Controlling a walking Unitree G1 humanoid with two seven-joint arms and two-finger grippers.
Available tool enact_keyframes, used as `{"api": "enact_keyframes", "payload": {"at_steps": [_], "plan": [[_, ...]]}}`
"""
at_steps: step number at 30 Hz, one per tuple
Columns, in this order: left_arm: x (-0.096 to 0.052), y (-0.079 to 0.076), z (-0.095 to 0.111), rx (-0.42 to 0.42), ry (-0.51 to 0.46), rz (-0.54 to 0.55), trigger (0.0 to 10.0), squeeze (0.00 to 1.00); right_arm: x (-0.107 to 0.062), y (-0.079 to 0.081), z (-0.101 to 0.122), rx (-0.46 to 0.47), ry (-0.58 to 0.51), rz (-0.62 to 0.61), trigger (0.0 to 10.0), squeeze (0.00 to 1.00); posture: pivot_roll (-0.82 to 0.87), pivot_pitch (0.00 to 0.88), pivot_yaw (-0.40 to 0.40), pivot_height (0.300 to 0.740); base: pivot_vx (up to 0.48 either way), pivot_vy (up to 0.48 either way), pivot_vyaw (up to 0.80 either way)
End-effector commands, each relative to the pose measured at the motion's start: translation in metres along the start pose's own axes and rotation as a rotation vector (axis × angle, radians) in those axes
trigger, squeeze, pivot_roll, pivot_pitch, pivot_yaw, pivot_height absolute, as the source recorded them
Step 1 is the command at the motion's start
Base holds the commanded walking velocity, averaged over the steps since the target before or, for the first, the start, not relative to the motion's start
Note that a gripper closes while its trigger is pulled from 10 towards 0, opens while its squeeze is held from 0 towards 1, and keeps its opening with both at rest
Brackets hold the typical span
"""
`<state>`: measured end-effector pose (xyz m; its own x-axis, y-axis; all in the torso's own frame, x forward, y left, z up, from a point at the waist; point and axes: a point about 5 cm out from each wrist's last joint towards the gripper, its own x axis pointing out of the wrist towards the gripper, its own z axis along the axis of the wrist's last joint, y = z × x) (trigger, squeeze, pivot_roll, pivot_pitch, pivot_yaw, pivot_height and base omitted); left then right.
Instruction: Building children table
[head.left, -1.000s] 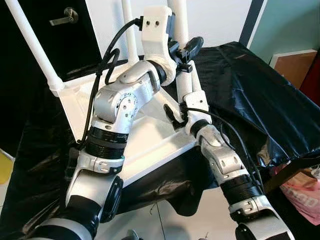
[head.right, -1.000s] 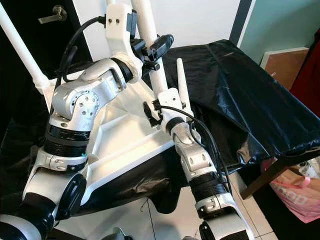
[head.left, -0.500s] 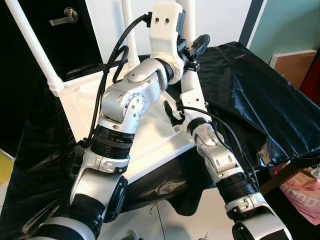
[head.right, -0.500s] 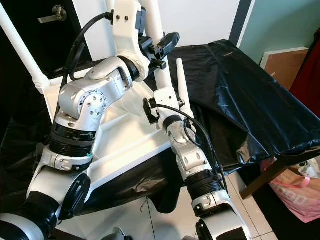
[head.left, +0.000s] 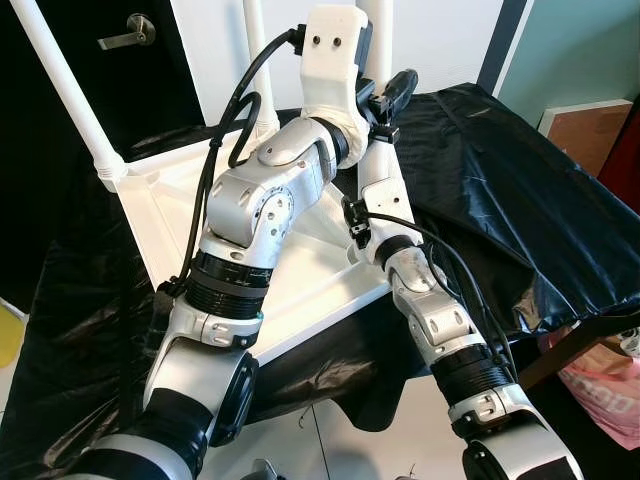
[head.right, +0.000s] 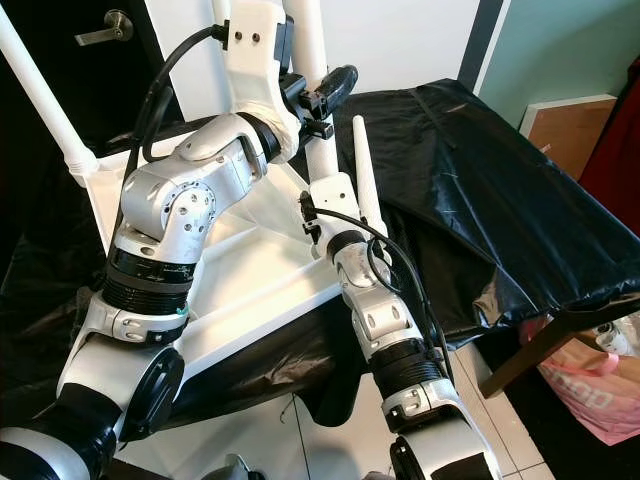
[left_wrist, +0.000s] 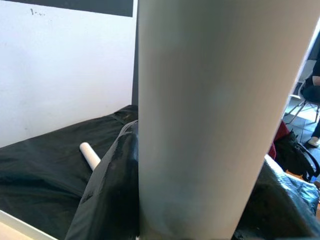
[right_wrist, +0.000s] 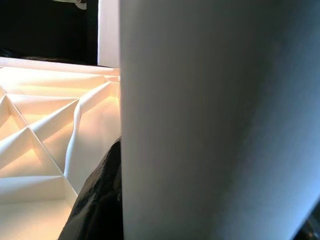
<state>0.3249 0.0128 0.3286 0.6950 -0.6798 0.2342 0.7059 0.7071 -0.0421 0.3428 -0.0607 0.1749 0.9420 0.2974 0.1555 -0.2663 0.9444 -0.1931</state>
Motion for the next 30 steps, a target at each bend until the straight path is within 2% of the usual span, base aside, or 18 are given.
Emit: {"api": "enact_keyframes", "payload": {"at_steps": [1, 5, 6, 8, 9, 10, 20, 22, 23, 24, 25, 30], "plan": [[0.004, -0.020, 0.007, -0.003, -0.034, -0.098, 10.0, 0.00, 0.003, 0.010, 0.001, 0.006, 0.001, 0.032, 0.0, 0.00, -0.05, 0.000, -0.010, 0.740, 0.000, 0.000, 0.00], [0.004, -0.021, 0.007, 0.001, -0.034, -0.100, 10.0, 0.00, 0.003, 0.009, 0.001, 0.006, 0.002, 0.024, 0.0, 0.00, -0.05, 0.000, -0.009, 0.740, 0.000, 0.000, 0.00], [0.004, -0.021, 0.008, 0.002, -0.043, -0.111, 10.0, 0.00, 0.004, 0.008, 0.000, 0.009, 0.007, 0.015, 10.0, 0.00, -0.06, 0.000, -0.007, 0.740, 0.000, 0.000, 0.00], [0.004, -0.022, 0.009, 0.001, -0.050, -0.120, 10.0, 0.00, 0.004, 0.006, 0.000, 0.011, 0.010, 0.008, 10.0, 0.00, -0.06, 0.000, -0.007, 0.740, 0.000, 0.000, 0.00], [0.004, -0.022, 0.009, -0.003, -0.056, -0.127, 10.0, 0.73, 0.005, 0.004, 0.000, 0.015, 0.012, -0.001, 10.0, 0.00, -0.06, 0.000, -0.003, 0.740, 0.000, 0.000, 0.00], [0.003, -0.022, 0.010, -0.014, -0.060, -0.134, 10.0, 1.00, 0.005, 0.003, 0.000, 0.018, 0.013, -0.008, 10.0, 0.00, -0.06, 0.000, -0.002, 0.740, 0.000, 0.000, 0.00], [0.002, -0.022, 0.011, -0.026, -0.073, -0.143, 10.0, 1.00, 0.005, -0.004, 0.000, 0.019, 0.016, -0.035, 10.0, 0.00, -0.07, 0.000, 0.002, 0.740, 0.000, 0.000, 0.00], [0.001, -0.018, 0.011, -0.021, -0.079, -0.128, 10.0, 1.00, 0.006, -0.014, 0.000, 0.020, 0.013, -0.074, 10.0, 0.00, -0.07, 0.000, 0.008, 0.740, 0.000, 0.000, 0.00], [0.001, -0.017, 0.011, -0.018, -0.079, -0.119, 10.0, 0.48, 0.006, -0.017, 0.001, 0.022, 0.011, -0.087, 10.0, 0.00, -0.07, 0.000, 0.008, 0.740, 0.000, 0.000, 0.00], [0.001, -0.017, 0.011, -0.018, -0.079, -0.119, 10.0, 0.48, 0.006, -0.017, 0.001, 0.022, 0.011, -0.087, 10.0, 0.00, -0.07, 0.000, 0.008, 0.740, 0.000, 0.000, 0.00], [0.001, -0.014, 0.011, -0.013, -0.079, -0.105, 10.0, 0.00, 0.006, -0.021, 0.002, 0.024, 0.003, -0.101, 10.0, 0.00, -0.08, 0.000, 0.011, 0.740, 0.000, 0.000, 0.00], [-0.001, -0.009, 0.011, -0.005, -0.080, -0.079, 10.0, 0.00, 0.006, -0.027, 0.004, 0.037, -0.011, -0.130, 10.0, 0.00, -0.08, 0.000, 0.014, 0.740, 0.000, 0.000, 0.00]]}}
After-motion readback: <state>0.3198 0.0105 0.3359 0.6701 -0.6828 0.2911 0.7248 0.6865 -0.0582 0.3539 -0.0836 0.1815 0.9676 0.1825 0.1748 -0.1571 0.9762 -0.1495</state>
